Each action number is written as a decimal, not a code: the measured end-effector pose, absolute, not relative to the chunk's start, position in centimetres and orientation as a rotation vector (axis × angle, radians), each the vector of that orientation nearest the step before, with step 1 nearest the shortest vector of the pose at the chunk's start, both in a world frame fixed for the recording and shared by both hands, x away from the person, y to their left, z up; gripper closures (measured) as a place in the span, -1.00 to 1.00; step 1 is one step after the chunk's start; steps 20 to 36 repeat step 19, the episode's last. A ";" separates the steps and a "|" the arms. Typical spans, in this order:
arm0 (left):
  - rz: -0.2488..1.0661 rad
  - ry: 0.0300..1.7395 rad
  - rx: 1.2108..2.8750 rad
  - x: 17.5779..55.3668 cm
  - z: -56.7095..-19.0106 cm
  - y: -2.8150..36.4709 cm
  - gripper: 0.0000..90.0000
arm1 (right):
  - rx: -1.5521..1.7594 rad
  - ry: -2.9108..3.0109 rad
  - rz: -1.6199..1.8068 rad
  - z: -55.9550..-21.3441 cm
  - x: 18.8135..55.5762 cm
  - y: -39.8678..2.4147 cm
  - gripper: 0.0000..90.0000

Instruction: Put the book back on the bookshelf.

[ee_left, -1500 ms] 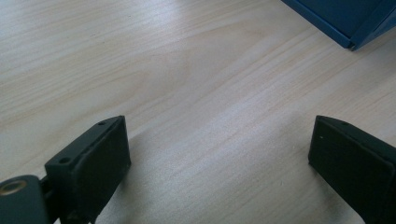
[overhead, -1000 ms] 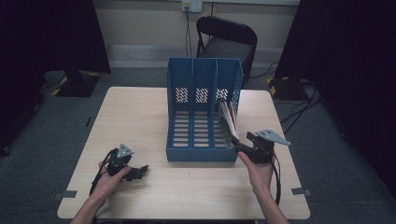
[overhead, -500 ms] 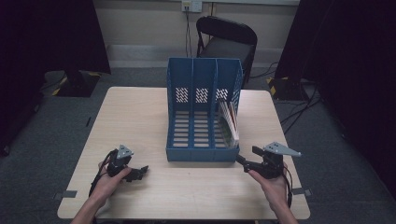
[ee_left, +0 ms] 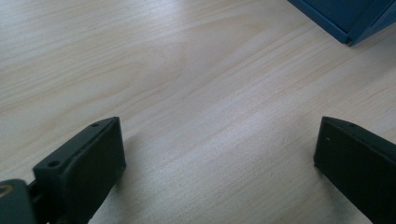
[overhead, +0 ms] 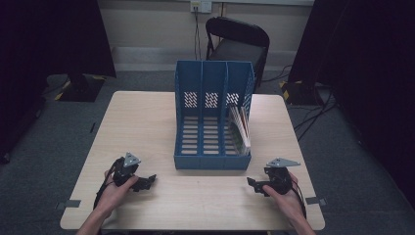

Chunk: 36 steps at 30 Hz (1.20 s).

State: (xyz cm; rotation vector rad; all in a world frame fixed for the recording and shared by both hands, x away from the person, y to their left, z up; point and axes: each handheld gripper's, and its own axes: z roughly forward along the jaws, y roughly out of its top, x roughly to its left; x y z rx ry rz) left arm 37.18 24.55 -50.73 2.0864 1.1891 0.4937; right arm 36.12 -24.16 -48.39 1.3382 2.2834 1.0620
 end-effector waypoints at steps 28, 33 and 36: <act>0.484 1.178 2.088 37.4 -50.8 24.4 -1.00 | 1.285 2.214 0.959 -50.6 35.5 -22.1 -0.76; 0.484 1.178 2.088 37.4 -50.8 24.4 -1.00 | 1.285 2.214 0.959 -50.6 35.5 -22.1 -0.76; 0.484 1.178 2.088 37.4 -50.8 24.4 -1.00 | 1.285 2.214 0.959 -50.6 35.5 -22.1 -0.76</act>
